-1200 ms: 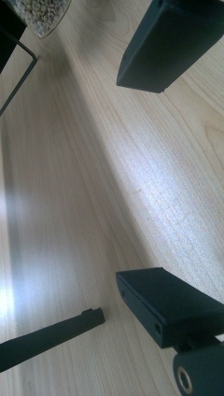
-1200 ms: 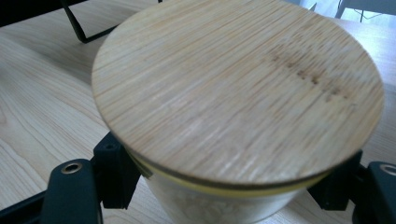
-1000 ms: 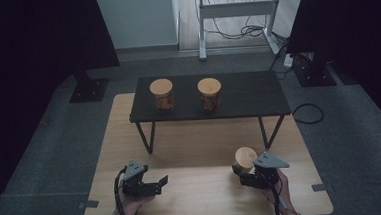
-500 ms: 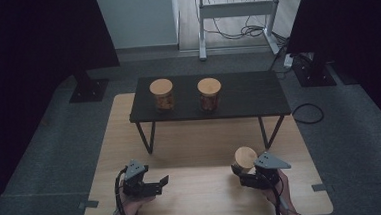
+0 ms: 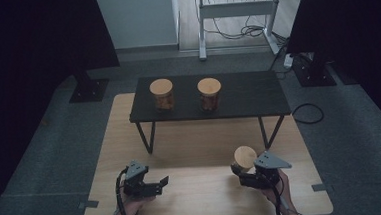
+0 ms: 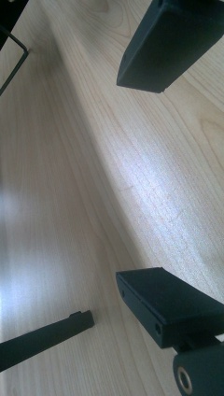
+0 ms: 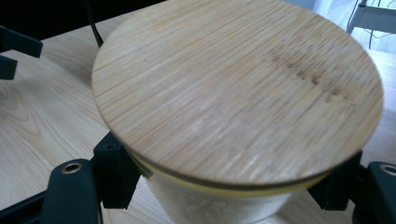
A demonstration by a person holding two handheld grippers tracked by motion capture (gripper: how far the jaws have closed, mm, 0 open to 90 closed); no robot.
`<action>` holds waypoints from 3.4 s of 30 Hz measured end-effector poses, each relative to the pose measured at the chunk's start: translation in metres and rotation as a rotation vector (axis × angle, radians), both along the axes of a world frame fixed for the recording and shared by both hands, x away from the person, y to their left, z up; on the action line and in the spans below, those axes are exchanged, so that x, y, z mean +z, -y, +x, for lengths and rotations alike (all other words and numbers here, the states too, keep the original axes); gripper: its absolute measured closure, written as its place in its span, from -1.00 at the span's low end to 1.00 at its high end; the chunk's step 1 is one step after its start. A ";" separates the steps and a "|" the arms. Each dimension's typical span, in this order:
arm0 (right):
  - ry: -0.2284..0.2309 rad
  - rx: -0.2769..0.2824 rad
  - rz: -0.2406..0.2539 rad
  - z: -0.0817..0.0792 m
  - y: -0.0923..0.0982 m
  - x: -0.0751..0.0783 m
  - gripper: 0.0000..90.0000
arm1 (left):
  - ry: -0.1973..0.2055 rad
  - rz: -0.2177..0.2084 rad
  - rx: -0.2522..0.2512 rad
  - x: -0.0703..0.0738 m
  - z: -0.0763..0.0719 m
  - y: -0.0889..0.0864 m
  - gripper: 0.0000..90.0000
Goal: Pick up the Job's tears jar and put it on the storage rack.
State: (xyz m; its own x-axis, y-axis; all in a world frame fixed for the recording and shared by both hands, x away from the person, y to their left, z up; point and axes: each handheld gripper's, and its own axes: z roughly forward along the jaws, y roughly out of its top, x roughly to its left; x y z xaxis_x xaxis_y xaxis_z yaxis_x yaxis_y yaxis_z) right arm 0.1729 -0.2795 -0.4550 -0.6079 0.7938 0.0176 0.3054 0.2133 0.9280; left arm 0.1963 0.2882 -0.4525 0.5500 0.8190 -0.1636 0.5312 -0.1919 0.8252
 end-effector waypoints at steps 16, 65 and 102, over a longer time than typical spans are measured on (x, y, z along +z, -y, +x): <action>0.011 0.001 -0.034 0.000 -0.008 0.027 -0.45 | 0.013 -0.015 0.010 0.003 -0.003 -0.005 -0.86; 0.070 -0.004 -0.036 0.001 -0.005 0.106 -0.45 | 0.031 -0.015 -0.021 0.006 0.002 0.003 -0.86; 0.073 0.012 -0.041 0.023 0.001 0.119 -0.45 | 0.031 -0.019 -0.011 0.006 0.001 0.000 -0.86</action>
